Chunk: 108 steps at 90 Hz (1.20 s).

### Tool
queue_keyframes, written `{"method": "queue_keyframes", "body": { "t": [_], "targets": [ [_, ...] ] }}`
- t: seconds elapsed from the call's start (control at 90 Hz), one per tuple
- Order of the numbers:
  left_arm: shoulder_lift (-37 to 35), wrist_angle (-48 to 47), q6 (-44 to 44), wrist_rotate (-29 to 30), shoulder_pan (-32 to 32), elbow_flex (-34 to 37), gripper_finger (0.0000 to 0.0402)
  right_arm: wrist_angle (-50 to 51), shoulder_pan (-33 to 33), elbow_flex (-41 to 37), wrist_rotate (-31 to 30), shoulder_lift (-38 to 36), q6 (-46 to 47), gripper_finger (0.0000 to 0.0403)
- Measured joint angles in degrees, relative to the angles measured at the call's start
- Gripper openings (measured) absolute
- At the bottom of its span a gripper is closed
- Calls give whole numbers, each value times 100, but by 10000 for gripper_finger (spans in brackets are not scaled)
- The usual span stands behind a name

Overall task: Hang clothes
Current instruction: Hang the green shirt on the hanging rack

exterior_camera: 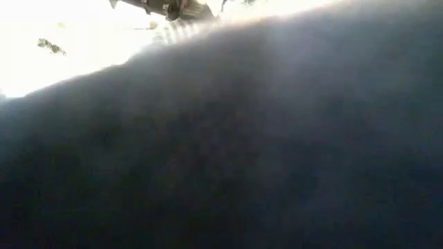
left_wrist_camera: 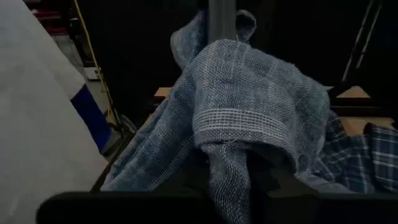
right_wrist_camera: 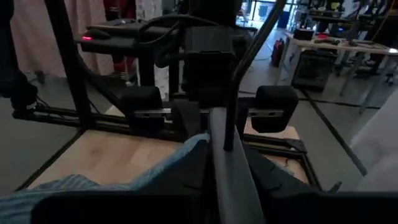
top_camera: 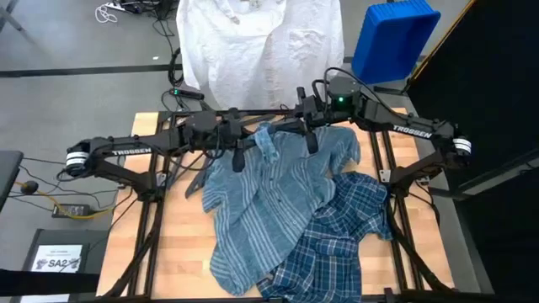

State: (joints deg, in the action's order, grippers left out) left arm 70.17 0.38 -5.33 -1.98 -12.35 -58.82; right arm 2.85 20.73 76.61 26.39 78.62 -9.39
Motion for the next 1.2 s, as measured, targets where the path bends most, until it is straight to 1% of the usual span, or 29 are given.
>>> {"method": "queue_keyframes", "body": {
  "t": [0.144, 0.278, 0.467, 0.6, 0.644, 0.7, 0.844, 0.944, 1.011, 1.067, 1.2],
  "targets": [
    [-50, -456, -165, 219, 3, -232, 24, 4, 167, 28, 39, -172, -103, 85],
    [-266, -873, -345, 466, -3, -453, 24, 127, 418, 19, -26, -521, -103, 106],
    [-542, -1175, -626, 616, -116, -847, 24, 641, 853, 8, -19, -1038, -101, 123],
    [-612, -1409, -799, 640, -267, -1245, 24, 779, 1128, 8, -15, -1423, -111, 129],
    [-614, -1541, -828, 651, -318, -1409, 24, 778, 1192, 8, -21, -1525, -236, 131],
    [-610, -1707, -904, 667, -383, -1622, 24, 849, 1239, 6, -27, -1671, -618, 132],
    [-603, -1989, -1107, 656, -546, -2209, 24, 863, 1249, 6, -617, -2035, -1757, 129],
    [-601, -2079, -1345, 663, -690, -2651, 24, 720, 1183, 6, -877, -2071, -1888, 128],
    [-590, -2052, -1673, 677, -752, -2823, 24, 680, 1125, 1, -884, -2067, -1649, 129],
    [-574, -1974, -1728, 711, -845, -2867, 24, 686, 1073, 3, -811, -2034, -1450, 129],
    [-455, -1753, -1870, 582, -1108, -2942, 24, 997, 848, 2, -303, -1767, -1287, 129]
  ]
}}
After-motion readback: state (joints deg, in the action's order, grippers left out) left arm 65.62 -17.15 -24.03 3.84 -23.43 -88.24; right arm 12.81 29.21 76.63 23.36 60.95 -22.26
